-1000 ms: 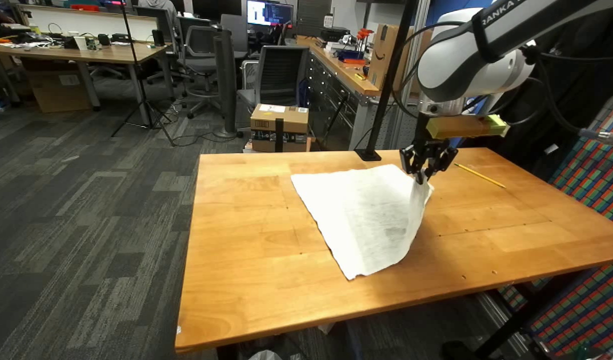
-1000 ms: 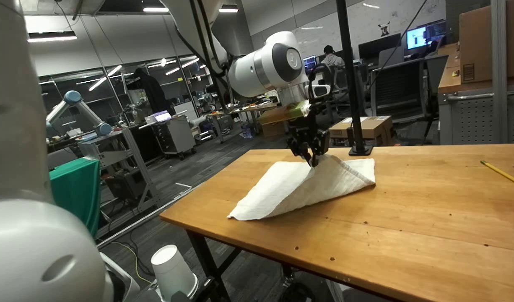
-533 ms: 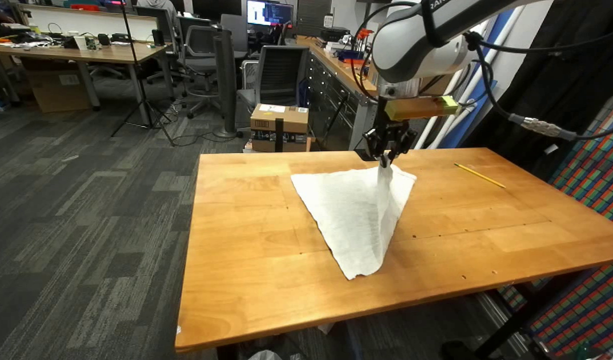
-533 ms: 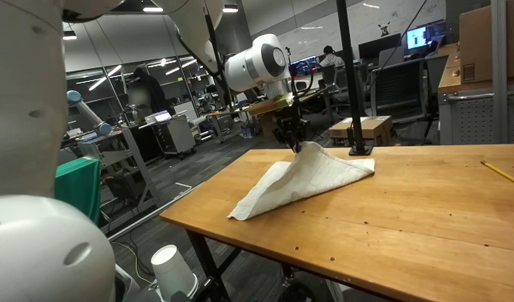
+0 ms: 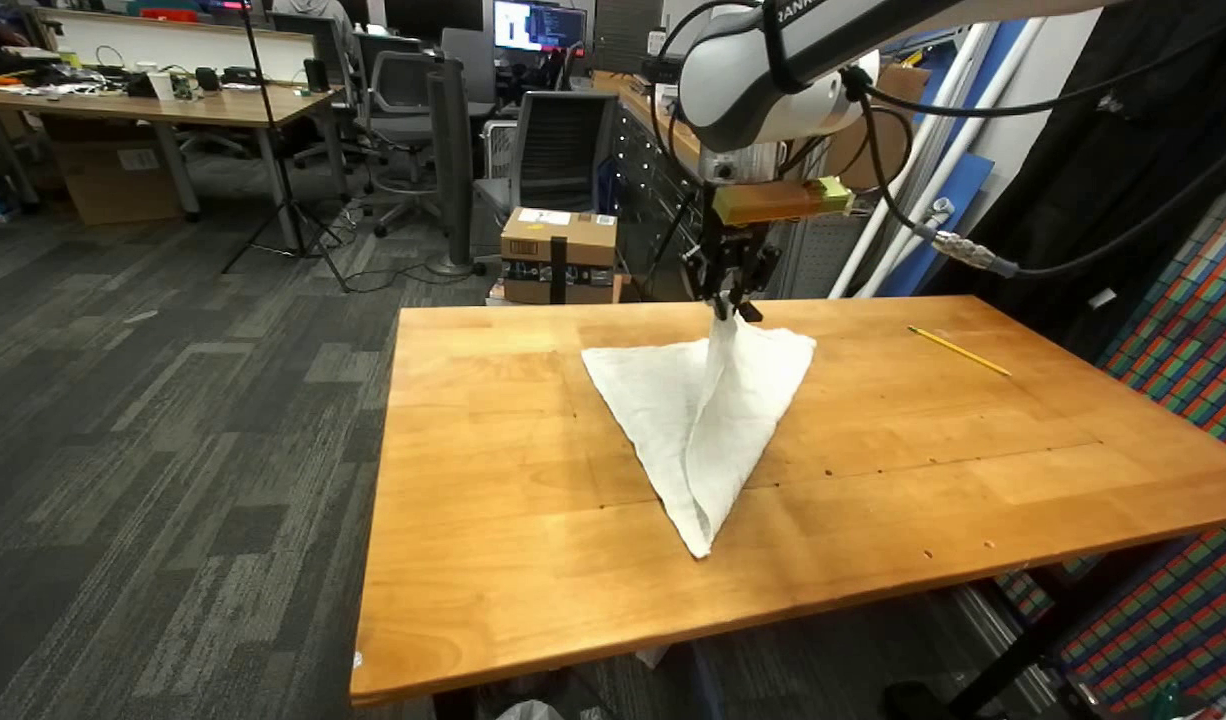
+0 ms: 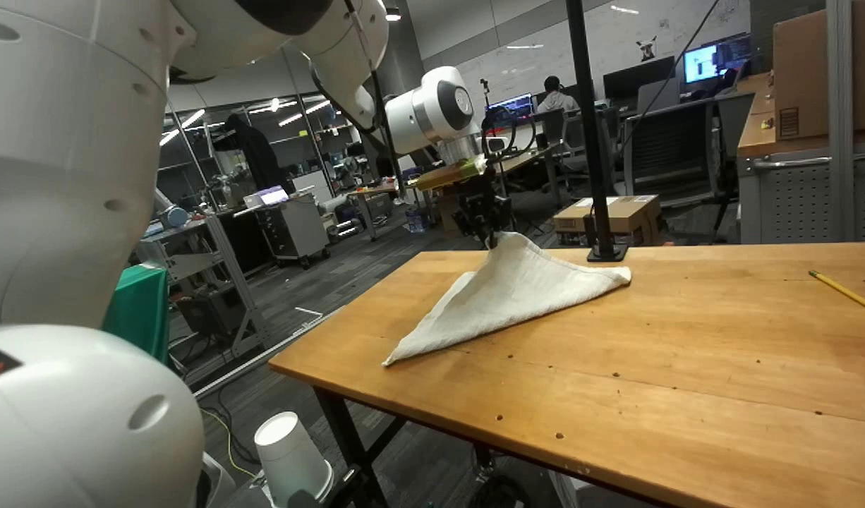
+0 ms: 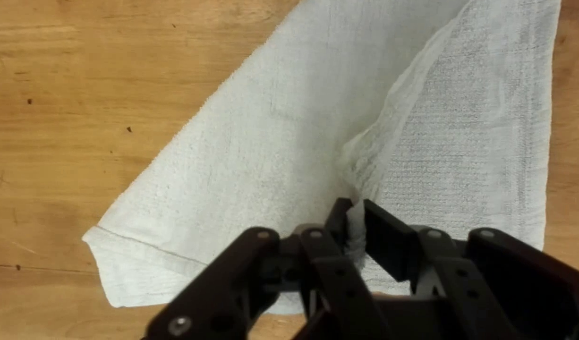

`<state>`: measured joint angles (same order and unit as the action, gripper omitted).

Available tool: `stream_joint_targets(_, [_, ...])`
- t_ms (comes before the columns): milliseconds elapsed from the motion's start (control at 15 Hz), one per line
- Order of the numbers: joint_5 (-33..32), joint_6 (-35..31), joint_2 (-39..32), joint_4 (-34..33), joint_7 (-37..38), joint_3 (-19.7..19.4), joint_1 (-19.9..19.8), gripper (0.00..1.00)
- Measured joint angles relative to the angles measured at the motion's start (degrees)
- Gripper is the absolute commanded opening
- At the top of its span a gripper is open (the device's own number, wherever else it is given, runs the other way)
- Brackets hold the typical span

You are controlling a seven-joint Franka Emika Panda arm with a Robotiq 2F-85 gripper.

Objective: Fold the towel thrice

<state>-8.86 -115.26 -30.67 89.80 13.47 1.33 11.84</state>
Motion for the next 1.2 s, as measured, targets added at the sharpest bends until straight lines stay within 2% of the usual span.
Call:
stream_joint_targets(400, [0.0, 4.9, -5.2, -7.6, 1.5, 0.5, 2.4, 0.03])
stream_joint_targets(867, [0.4, 7.8, -7.8, -13.0, 2.9, 1.4, 5.3, 0.03])
stream_joint_targets(933, [0.6, 8.2, -8.2, -13.7, 3.1, 1.6, 5.4, 0.07])
stream_joint_targets(1000, [0.9, 8.5, -8.7, -14.3, 3.1, 1.7, 5.5, 0.36])
stream_joint_targets(1067, [1.1, 9.0, -9.3, -15.0, 3.2, 1.9, 5.6, 0.36])
stream_joint_targets(1200, [1.3, 10.1, -10.6, -16.6, 3.3, 2.2, 6.0, 0.51])
